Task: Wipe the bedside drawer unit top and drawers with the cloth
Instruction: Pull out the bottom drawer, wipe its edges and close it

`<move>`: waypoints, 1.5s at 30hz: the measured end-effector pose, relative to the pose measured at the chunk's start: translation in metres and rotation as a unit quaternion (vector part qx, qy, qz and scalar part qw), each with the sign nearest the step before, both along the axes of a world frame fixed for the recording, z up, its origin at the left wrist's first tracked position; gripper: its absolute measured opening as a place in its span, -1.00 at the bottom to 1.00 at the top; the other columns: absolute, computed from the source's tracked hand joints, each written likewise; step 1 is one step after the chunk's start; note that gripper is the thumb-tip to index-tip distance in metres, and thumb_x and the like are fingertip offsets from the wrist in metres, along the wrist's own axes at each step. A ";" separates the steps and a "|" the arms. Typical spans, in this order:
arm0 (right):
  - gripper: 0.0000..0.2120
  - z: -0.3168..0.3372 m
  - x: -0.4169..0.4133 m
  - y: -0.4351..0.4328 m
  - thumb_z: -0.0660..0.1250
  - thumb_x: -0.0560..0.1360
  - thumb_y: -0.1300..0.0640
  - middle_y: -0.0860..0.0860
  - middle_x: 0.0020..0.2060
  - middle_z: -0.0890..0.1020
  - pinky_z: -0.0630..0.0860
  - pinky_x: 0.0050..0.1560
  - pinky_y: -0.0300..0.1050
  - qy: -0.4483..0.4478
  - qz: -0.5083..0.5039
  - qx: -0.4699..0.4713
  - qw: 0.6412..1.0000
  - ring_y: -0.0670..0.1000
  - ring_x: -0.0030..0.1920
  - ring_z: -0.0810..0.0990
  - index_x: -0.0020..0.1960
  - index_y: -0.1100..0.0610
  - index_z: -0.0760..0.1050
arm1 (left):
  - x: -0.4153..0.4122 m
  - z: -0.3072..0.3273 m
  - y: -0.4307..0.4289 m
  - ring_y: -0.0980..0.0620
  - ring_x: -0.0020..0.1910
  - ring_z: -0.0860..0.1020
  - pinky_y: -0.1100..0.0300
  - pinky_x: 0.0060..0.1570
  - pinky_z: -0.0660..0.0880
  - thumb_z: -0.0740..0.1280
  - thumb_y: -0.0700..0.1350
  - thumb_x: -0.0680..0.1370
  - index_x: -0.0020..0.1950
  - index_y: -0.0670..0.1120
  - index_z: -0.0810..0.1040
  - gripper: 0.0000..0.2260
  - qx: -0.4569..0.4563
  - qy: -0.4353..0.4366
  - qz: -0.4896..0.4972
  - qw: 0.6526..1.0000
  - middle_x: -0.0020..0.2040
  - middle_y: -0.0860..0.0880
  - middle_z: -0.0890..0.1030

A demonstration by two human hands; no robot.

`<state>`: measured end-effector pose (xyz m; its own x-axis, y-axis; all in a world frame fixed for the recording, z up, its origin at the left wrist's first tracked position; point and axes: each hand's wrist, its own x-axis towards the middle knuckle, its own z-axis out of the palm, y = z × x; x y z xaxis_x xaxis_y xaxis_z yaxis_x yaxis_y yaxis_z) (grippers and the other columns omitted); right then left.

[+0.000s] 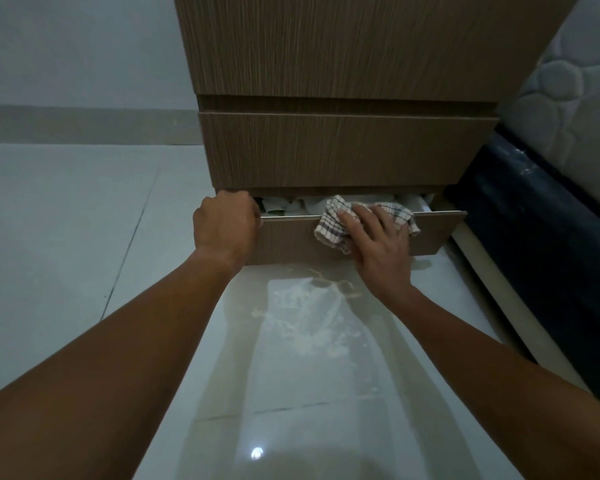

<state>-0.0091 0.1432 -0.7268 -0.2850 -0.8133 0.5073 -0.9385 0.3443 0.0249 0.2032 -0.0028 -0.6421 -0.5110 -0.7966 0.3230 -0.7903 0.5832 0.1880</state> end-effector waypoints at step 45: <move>-0.52 0.006 -0.043 -0.080 0.00 0.68 0.20 0.09 0.59 0.11 -0.02 0.55 -0.11 -0.435 -0.280 -0.511 0.686 0.08 0.58 0.08 0.60 0.05 0.10 | -0.057 -0.021 0.011 -0.10 -0.31 0.60 0.15 -0.41 0.29 0.25 -0.26 0.58 0.05 -0.10 0.57 -0.86 -0.116 -0.125 -0.053 0.984 -0.27 -0.09 0.61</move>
<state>-0.0522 0.0629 -0.7212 -0.9646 0.2013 0.1705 -0.1577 0.0782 -0.9844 0.1462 0.0086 -0.6627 -0.6742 -0.6535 0.3440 -0.7268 0.6698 -0.1521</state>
